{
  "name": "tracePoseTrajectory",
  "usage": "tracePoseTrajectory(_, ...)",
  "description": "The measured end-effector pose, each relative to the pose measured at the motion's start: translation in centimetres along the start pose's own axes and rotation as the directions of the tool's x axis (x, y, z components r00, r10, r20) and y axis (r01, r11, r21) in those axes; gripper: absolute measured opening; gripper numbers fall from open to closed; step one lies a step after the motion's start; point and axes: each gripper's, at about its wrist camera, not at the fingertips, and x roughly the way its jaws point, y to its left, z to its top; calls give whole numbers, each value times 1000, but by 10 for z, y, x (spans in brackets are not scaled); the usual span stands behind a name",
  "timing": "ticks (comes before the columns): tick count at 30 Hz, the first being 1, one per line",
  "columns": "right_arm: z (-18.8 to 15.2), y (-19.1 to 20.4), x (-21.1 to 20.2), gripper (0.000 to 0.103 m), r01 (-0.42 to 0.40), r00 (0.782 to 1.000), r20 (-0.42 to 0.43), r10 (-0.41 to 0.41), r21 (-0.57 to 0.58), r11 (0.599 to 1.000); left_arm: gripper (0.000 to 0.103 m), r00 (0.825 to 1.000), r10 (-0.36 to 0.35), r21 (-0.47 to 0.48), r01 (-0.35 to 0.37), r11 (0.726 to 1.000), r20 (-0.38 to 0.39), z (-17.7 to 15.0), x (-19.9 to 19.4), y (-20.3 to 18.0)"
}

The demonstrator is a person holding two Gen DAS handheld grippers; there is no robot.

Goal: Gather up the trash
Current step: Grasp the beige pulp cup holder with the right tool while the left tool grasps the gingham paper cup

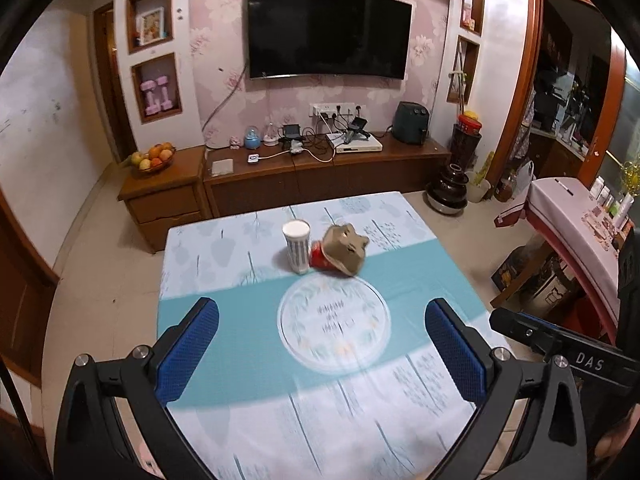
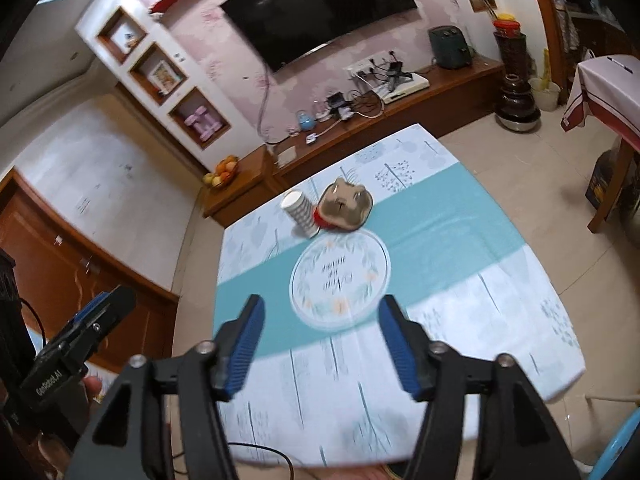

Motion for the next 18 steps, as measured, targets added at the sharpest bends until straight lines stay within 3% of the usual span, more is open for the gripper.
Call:
tracePoseTrajectory(7, 58, 1, 105, 71, 88, 995, -57, -83, 95, 992, 102, 990, -53, -7, 53, 999, -131, 47, 132, 37)
tracePoseTrajectory(18, 110, -19, 240, 82, 131, 984, -149, -97, 236, 963, 102, 966, -82, -128, 52, 990, -244, 48, 284, 66)
